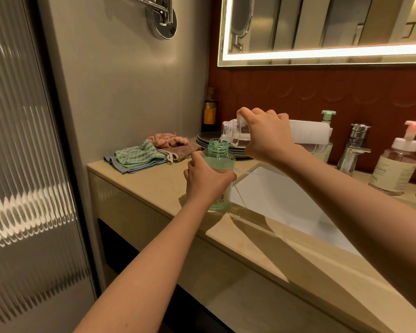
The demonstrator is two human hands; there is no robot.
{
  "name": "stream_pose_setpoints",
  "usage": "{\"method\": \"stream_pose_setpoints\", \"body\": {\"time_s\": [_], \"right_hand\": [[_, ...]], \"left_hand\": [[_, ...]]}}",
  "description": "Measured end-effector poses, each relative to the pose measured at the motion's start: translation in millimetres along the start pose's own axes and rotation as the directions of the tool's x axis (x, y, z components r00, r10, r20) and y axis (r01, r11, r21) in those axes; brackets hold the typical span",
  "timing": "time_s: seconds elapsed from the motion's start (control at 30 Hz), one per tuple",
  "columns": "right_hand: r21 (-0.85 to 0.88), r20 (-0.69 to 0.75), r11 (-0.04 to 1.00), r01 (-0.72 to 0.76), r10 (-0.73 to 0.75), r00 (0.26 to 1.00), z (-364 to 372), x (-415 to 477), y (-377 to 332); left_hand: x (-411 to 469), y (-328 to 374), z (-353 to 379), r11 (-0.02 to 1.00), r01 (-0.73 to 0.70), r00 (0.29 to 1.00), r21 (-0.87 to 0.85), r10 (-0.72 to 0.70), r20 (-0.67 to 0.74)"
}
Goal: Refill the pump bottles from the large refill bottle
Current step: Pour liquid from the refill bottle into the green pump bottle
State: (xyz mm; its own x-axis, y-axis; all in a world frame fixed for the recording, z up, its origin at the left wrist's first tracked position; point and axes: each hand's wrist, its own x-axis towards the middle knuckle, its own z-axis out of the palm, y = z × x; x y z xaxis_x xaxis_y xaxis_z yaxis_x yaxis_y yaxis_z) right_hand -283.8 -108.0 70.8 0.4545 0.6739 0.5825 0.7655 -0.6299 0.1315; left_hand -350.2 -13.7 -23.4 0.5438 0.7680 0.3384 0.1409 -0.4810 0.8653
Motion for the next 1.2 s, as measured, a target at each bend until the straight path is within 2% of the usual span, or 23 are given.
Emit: {"method": "stream_pose_setpoints", "body": {"time_s": [1.2], "right_hand": [[0.004, 0.017, 1.0, 0.004, -0.004, 1.0, 0.2, 1.9, -2.3]], "left_hand": [[-0.1, -1.4, 0.8, 1.0, -0.016, 1.0, -0.005, 0.016, -0.008]]}}
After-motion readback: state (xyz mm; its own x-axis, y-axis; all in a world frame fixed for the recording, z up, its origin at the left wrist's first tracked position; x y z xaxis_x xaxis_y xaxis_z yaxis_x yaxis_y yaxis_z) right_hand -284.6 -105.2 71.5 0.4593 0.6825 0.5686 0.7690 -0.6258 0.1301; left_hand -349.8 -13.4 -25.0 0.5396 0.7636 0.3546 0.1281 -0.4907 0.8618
